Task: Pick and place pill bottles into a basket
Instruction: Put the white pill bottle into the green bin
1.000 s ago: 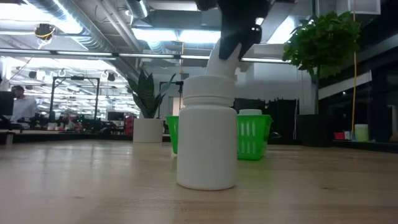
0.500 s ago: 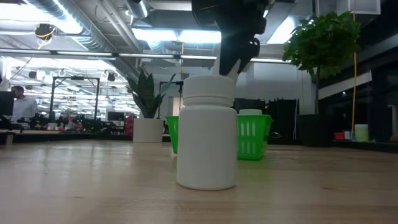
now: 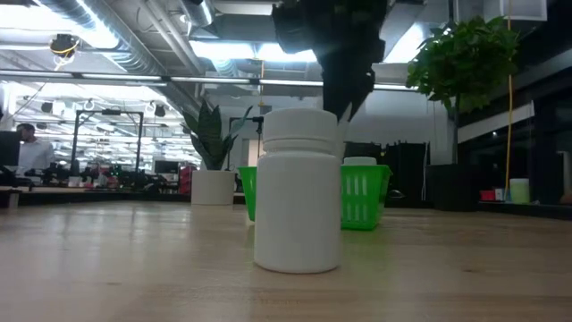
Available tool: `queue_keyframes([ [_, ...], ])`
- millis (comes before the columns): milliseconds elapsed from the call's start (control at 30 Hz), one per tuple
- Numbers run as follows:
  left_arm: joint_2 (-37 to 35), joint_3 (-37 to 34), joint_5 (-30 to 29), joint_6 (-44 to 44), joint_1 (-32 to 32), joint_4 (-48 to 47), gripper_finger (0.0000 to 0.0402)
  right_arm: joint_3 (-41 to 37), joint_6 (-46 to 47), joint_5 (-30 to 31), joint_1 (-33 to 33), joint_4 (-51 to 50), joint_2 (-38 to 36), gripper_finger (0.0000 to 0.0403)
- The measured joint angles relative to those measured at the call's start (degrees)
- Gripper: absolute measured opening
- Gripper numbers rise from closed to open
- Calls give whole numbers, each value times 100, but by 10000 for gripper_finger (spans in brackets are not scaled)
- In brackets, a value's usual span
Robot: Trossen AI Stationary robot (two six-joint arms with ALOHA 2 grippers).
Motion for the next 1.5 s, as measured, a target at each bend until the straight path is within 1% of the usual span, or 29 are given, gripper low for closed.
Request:
queue_keyframes([
  [367,2,0,4,-9,0,-5,168,2,-1,2,-63,-144,141,165],
  [900,0,0,4,52,0,-7,168,2,13,-83,11,-370,141,165],
  [1133,0,0,4,50,0,-10,168,-350,191,-343,72,-234,139,165],
  [1433,0,0,4,50,1,-8,168,-564,338,-434,118,-78,139,166],
  [1500,0,0,4,50,0,-8,168,-570,383,-434,118,-74,138,172],
])
